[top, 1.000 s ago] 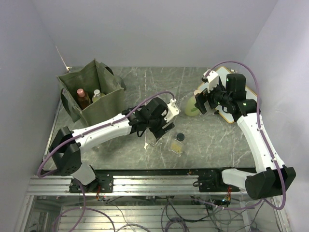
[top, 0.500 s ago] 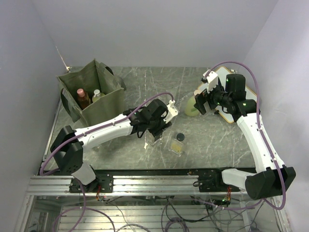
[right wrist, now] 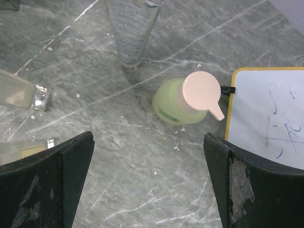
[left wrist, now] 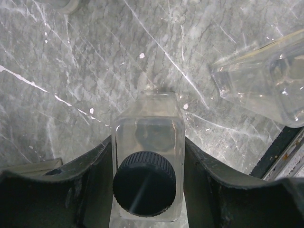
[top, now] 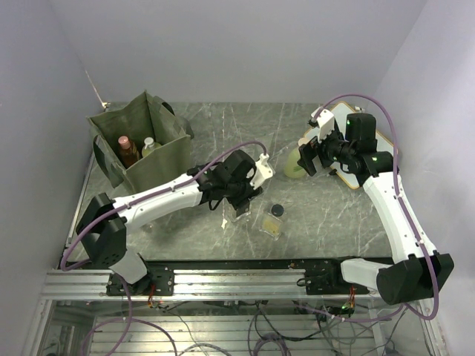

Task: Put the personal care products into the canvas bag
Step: Pick up the care product from the center of the board.

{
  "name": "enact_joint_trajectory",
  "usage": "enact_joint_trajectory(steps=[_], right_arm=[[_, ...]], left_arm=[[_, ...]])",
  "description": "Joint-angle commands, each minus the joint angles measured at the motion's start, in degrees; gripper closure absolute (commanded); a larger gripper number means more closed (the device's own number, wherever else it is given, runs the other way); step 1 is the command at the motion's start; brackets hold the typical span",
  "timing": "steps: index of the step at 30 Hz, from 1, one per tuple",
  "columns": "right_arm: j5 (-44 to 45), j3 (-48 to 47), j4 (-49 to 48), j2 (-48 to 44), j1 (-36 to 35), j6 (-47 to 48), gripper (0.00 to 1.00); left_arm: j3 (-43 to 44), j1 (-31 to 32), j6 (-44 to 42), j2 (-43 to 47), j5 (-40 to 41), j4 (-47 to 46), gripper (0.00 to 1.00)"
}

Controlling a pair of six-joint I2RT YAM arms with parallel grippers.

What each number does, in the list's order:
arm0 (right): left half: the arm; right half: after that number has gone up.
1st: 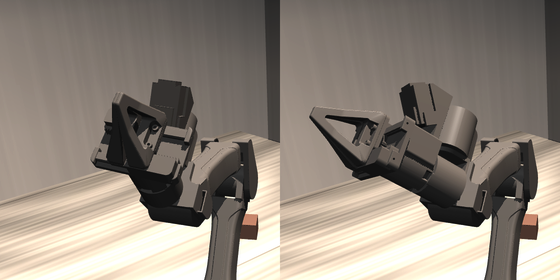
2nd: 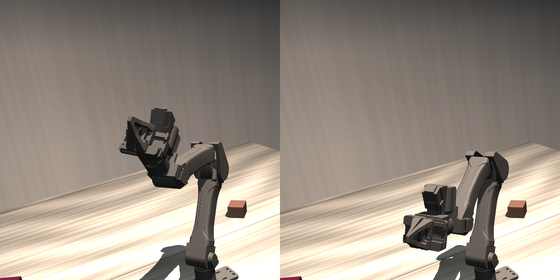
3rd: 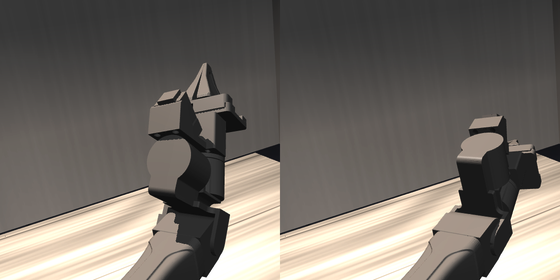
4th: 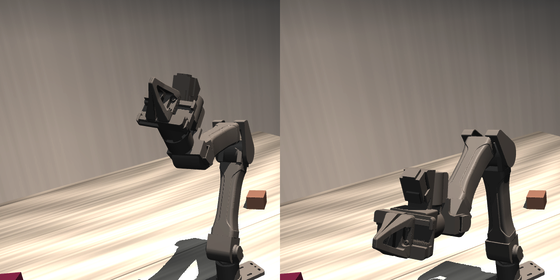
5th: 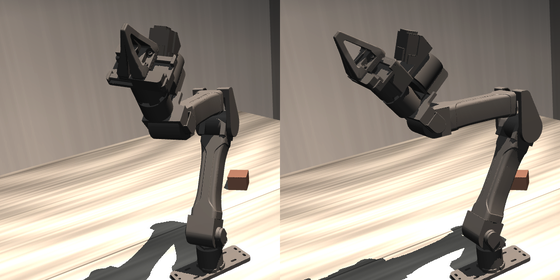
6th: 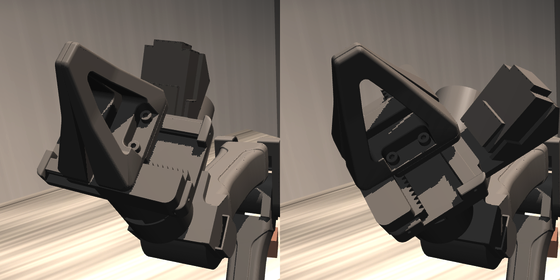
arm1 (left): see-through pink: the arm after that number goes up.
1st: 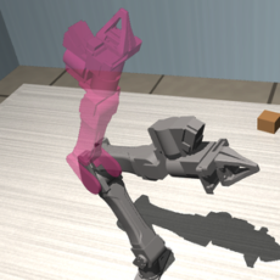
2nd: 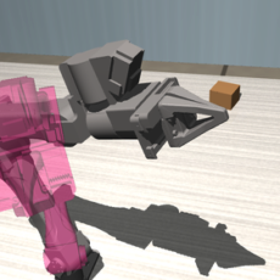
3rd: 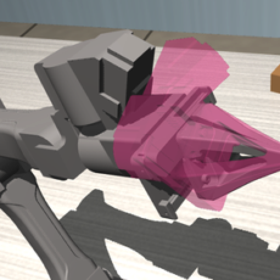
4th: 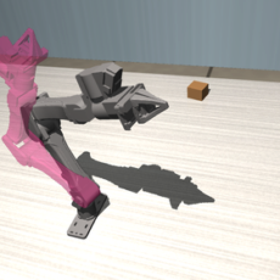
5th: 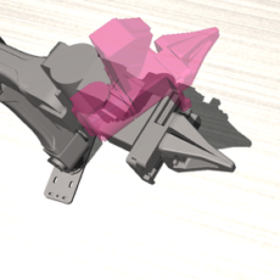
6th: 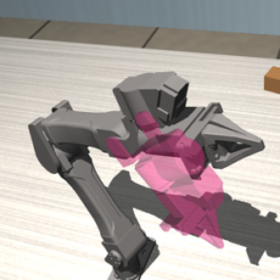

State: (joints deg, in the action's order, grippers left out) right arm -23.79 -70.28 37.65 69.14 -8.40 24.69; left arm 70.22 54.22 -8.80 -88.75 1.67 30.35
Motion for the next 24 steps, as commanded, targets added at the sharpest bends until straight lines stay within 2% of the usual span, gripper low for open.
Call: enact_joint_trajectory(steps=[1,12,19,24], right_arm=[[-0.38,-1.11,0.02,-0.40,0.32,0.53,0.00],[-1.45,-1.65,-0.09,-0.33,0.33,0.47,0.00],[-1.95,-2.23,-0.18,0.24,0.36,0.45,0.00],[-2.65,-2.22,-0.48,0.48,0.25,0.45,0.00]], left_arm=[[3.60,-2.91,-2.94,3.65,-4.20,1.12,0.93],[11.08,-9.65,-11.34,10.79,-15.59,9.98,0.93],[18.56,-15.06,-12.69,13.77,-18.66,15.30,0.93],[27.51,-18.53,-12.28,13.92,-19.54,19.46,0.93]])
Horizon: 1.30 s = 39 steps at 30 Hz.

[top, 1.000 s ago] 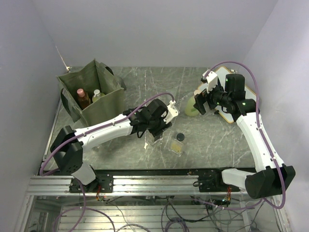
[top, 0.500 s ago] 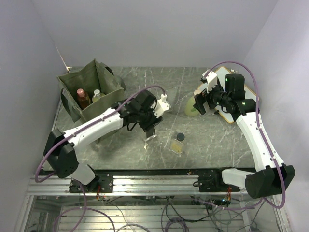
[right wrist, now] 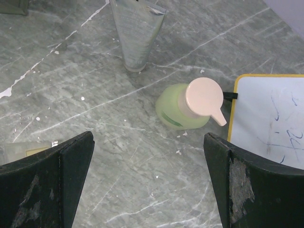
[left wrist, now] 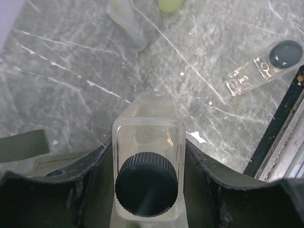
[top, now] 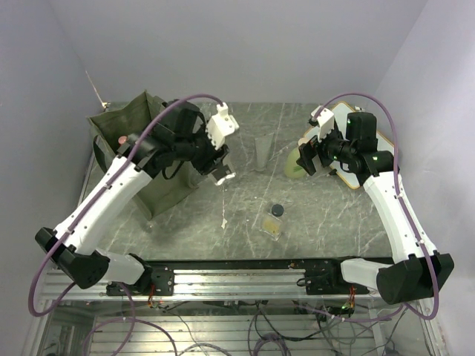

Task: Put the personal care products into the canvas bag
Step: Pick up the care product from the center of the board, then place the care product in the canvas bag.

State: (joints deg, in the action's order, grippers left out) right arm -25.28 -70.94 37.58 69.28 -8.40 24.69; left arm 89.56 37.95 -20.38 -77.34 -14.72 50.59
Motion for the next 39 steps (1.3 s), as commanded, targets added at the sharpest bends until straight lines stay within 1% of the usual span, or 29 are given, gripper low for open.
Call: enact_joint_trajectory(steps=[1,6,14,17,22,25,28,35,39], right_arm=[[-1.36,-1.59,-0.35,0.46,0.23,0.45,0.00],[-1.46,-1.91,-0.21,0.59,0.02,0.62,0.00],[-1.62,-1.92,-0.35,1.27,-0.50,0.63,0.00],[-1.79,-2.10,-0.44,1.48,-0.82,0.65,0.00],[-2.46,-2.01,-0.65,1.92,-1.13,0.45,0.00],[-2.58,-1.44,-0.92,1.58,-1.16,0.45,0.00],[-2.58,-1.16,-0.99,0.99,-1.24,0.46,0.00],[-2.43,-0.70,-0.71,0.28,-1.33,0.62,0.00],[-2.41,-0.04,-0.85,-0.30,-1.47,0.71,0.00]], left_arm=[[10.33,-3.05,-0.45,2.28,-3.31,0.19,0.93],[18.72,-7.25,0.40,2.10,-3.50,3.59,0.93],[26.45,-14.84,2.20,5.67,-5.00,5.03,0.93],[28.99,-19.14,3.56,6.99,-5.61,4.89,0.93],[33.23,-28.00,7.54,8.05,-6.58,4.00,0.93],[33.69,-32.89,9.87,8.26,-5.26,3.24,0.93],[33.43,-35.53,10.38,7.73,-3.19,3.25,0.93],[31.40,-36.36,7.99,6.17,1.22,4.00,0.93],[28.61,-36.36,5.64,6.94,2.88,3.68,0.93]])
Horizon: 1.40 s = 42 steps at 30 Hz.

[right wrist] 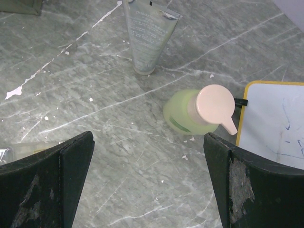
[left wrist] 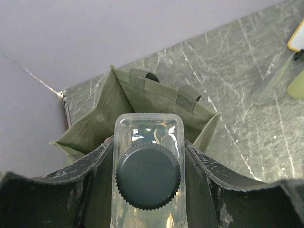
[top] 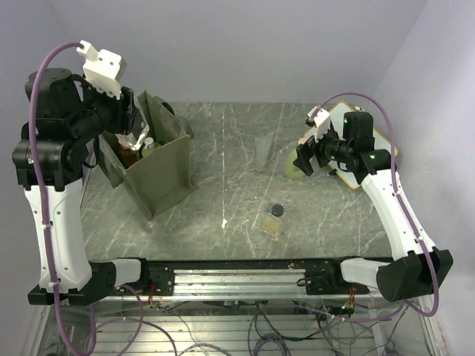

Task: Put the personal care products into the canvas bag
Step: Place the care product in the canvas bag.

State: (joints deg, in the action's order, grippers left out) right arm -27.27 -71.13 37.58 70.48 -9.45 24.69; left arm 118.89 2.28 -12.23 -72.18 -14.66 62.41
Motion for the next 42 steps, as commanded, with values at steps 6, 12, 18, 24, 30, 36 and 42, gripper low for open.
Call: enact_joint_trajectory(steps=[6,12,18,24,30,36,42], right_arm=[[-0.59,0.69,-1.13,-1.93,-0.47,0.72,0.00],[-0.52,0.89,-1.03,-2.15,-0.54,0.64,0.00],[-0.56,1.29,-1.09,-2.36,-0.55,0.57,0.00],[-0.76,1.46,-1.17,-2.19,-0.52,0.37,0.00],[-1.10,1.18,-1.02,-1.92,-0.50,0.22,0.00],[-1.09,1.48,-0.89,-2.04,-0.52,0.28,0.00],[-1.03,1.73,-1.05,-2.00,-0.57,0.41,0.00]], left_arm=[[-5.23,-0.61,-6.10,2.68,1.96,-8.19,0.93],[-6.40,-0.66,-8.94,1.22,1.33,-4.48,0.93],[-7.01,-0.66,-12.23,0.23,-1.79,0.36,0.93],[-6.83,-0.68,-14.08,-0.77,-7.69,3.82,0.93],[-5.12,-0.62,-14.64,-3.42,-14.99,5.99,0.93],[-7.13,-0.62,-13.67,-4.99,-19.52,3.34,0.93],[-9.26,-0.63,-12.92,-6.97,-21.35,0.87,0.93]])
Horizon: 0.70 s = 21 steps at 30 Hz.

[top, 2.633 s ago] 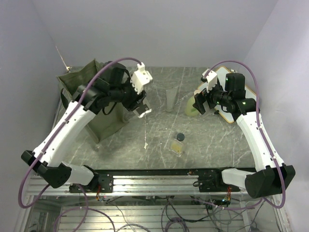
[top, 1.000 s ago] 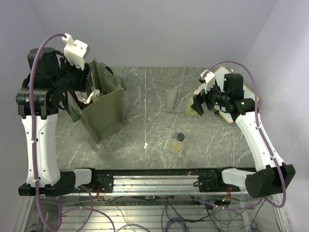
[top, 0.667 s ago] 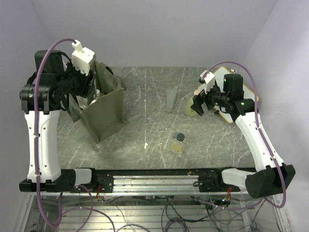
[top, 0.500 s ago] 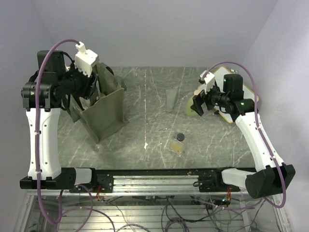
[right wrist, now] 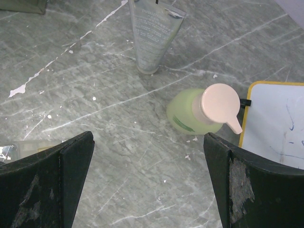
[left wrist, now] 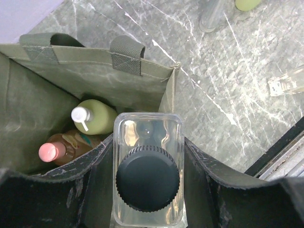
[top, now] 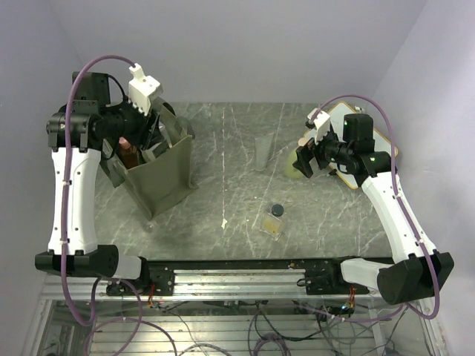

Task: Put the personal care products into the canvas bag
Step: Place the care product in the canvas bag.

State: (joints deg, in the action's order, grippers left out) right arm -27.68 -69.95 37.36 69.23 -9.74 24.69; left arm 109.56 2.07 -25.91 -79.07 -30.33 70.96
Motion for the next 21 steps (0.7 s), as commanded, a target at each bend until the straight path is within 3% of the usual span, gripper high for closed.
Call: enact_joint_trajectory(steps=[1,21], right_arm=[[-0.62,0.62,-0.81,-0.79,-0.28,0.49,0.00],[-0.62,0.00,-0.47,0.07,-0.78,0.19,0.00]], left_arm=[[-0.38,-0.40,0.80,-0.24,-6.05,-8.13,0.93],[-7.33,-0.40,-2.04,-3.60,-8.60,-10.88,0.93]])
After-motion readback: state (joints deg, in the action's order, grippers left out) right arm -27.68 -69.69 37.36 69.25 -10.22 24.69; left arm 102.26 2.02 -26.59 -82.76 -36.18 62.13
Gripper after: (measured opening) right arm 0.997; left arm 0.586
